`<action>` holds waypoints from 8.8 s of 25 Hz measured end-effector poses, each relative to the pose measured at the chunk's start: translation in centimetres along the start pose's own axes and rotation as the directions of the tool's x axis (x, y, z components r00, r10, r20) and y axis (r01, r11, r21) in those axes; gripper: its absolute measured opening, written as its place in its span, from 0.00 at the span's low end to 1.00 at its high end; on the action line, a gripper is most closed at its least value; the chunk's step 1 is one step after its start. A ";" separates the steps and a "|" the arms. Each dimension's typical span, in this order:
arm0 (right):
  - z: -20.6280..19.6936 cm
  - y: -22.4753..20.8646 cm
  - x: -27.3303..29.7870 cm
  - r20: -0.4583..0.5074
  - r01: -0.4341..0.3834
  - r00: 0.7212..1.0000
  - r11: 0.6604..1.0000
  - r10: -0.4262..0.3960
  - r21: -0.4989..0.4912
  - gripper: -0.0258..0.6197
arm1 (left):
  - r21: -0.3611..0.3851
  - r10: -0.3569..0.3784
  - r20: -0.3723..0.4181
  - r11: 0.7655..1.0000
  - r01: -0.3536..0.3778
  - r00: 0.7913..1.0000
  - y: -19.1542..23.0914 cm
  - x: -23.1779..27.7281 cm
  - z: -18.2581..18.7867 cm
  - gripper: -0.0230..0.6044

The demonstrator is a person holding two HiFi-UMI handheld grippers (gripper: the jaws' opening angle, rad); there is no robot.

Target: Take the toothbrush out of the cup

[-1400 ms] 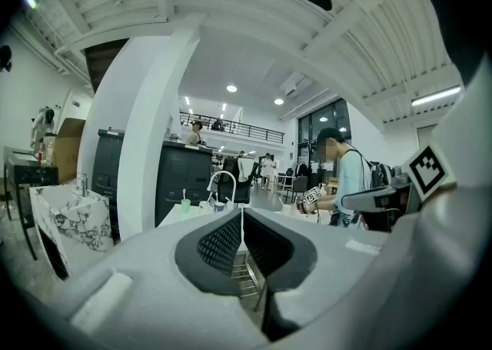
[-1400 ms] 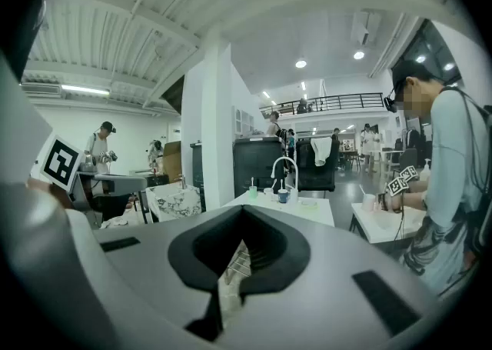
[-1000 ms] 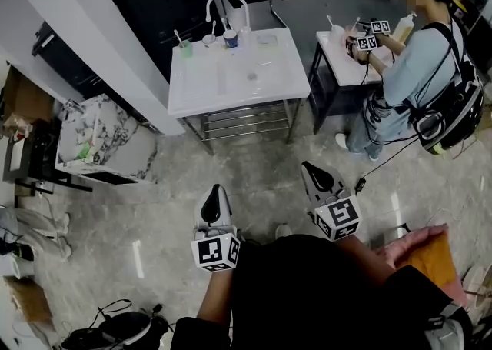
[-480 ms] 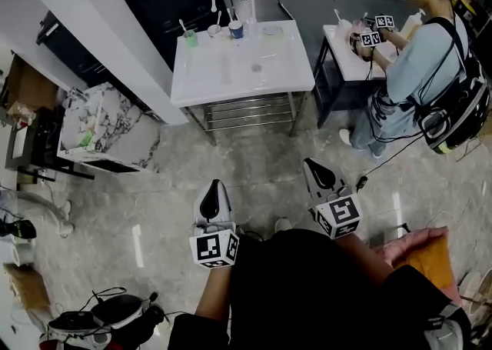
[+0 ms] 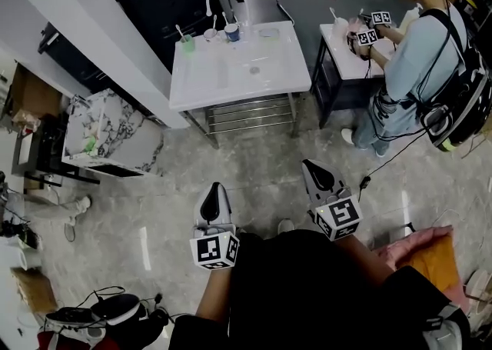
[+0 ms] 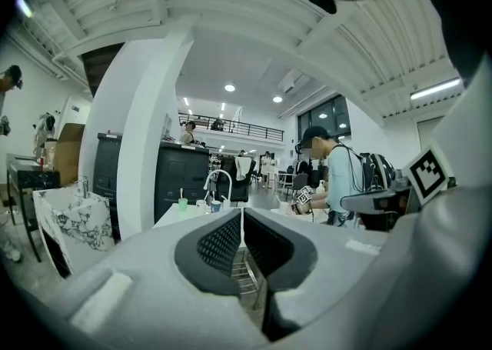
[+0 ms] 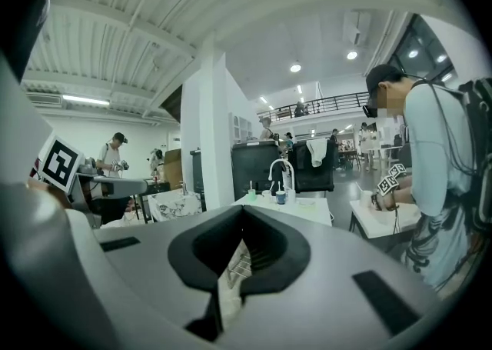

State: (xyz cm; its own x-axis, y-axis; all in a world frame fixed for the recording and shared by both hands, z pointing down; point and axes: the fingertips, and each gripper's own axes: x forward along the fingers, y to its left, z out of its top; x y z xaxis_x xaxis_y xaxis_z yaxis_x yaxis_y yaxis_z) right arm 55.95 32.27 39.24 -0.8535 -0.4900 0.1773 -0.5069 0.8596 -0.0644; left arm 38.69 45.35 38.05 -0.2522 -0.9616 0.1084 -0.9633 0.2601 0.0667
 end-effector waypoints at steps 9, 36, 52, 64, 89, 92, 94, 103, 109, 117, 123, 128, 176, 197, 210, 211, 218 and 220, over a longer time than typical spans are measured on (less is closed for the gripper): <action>-0.6 -0.8 -0.1 -0.010 -0.036 0.999 0.999 0.036 0.001 0.37 | -0.055 -0.020 -0.003 0.998 0.020 1.000 -0.3 0.8 -0.6 0.31; -3.8 -6.3 8.2 -0.117 0.092 0.989 0.995 -0.089 0.026 0.46 | -0.074 -0.085 -0.054 0.994 0.081 0.995 3.9 12.7 -3.5 0.51; 5.5 -5.0 31.1 -0.107 0.111 0.988 0.993 -0.113 -0.026 0.46 | -0.062 -0.176 -0.027 0.983 0.174 0.984 19.5 29.8 3.4 0.51; 6.8 -5.2 43.2 -0.149 0.186 0.972 0.982 -0.182 0.015 0.46 | -0.095 -0.226 0.004 0.970 0.225 0.974 29.2 39.0 4.9 0.51; 8.8 -11.9 61.4 -0.141 -0.021 0.990 1.000 0.019 -0.012 0.46 | -0.125 -0.047 -0.083 0.991 0.036 0.995 33.5 51.3 3.2 0.51; 8.2 -12.9 63.6 -0.167 -0.067 0.984 0.998 0.066 0.004 0.46 | -0.122 -0.016 -0.096 0.992 0.005 0.995 33.6 53.2 3.5 0.51; 7.9 -13.5 64.9 -0.181 -0.092 0.979 0.996 0.093 0.014 0.46 | -0.118 -0.002 -0.103 0.993 -0.010 0.995 33.5 54.4 3.6 0.51; 6.4 -16.2 69.2 -0.203 -0.157 0.965 0.986 0.165 0.055 0.46 | -0.111 0.032 -0.189 0.992 -0.054 0.981 33.2 58.1 1.0 0.51; 5.5 -17.2 70.8 -0.216 -0.217 0.949 0.973 0.229 0.078 0.46 | -0.089 0.062 -0.216 0.993 -0.082 0.974 32.4 60.3 0.6 0.51; 5.5 -19.2 74.0 -0.206 -0.229 0.949 0.971 0.240 0.074 0.46 | -0.075 0.080 -0.227 0.992 -0.099 0.971 30.7 62.9 0.2 0.51; 6.4 -22.1 78.0 -0.220 -0.117 0.967 0.991 0.130 0.070 0.46 | -0.097 0.037 -0.230 0.993 -0.061 0.973 29.9 64.8 -0.3 0.51; 5.8 -23.4 81.3 -0.269 -0.024 0.962 0.998 0.039 0.058 0.46 | -0.104 -0.022 -0.222 0.995 -0.001 0.975 30.2 65.8 -0.4 0.51; -3.0 -26.5 90.7 -0.651 0.089 0.753 0.995 -0.099 -0.049 0.10 | -0.237 -0.021 -0.180 0.971 -0.023 0.983 39.1 63.7 -1.9 0.51; 7.0 -23.2 83.1 -0.321 0.004 0.947 0.996 -0.031 -0.084 0.10 | -0.164 0.018 -0.141 0.986 -0.042 0.990 31.9 60.6 0.9 0.51; 8.8 -15.7 77.6 -0.283 -0.349 0.904 0.936 0.321 -0.050 0.10 | -0.141 0.215 -0.161 0.961 -0.238 0.963 31.7 57.0 0.5 0.51; 8.0 -14.7 77.4 -0.299 -0.381 0.888 0.923 0.351 -0.050 0.10 | -0.142 0.232 -0.163 0.956 -0.255 0.959 32.0 56.5 0.2 0.51; 1.2 -6.6 75.0 -0.448 -0.643 0.682 0.766 0.578 0.011 0.10 | -0.163 0.310 -0.179 0.927 -0.339 0.934 34.6 53.2 -0.9 0.51; -1.0 -4.6 74.7 -0.514 -0.685 0.631 0.728 0.580 -0.018 0.10 | -0.172 0.317 -0.181 0.922 -0.347 0.931 35.4 52.3 -1.3 0.51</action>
State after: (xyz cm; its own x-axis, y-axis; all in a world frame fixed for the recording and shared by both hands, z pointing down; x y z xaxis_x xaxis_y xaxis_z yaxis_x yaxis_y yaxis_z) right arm -5.34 -8.13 53.73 -0.7708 0.2642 0.5797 0.2176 0.9644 -0.1502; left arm -8.49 4.39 47.39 -0.5232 -0.7971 0.3014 -0.7845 0.5886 0.1950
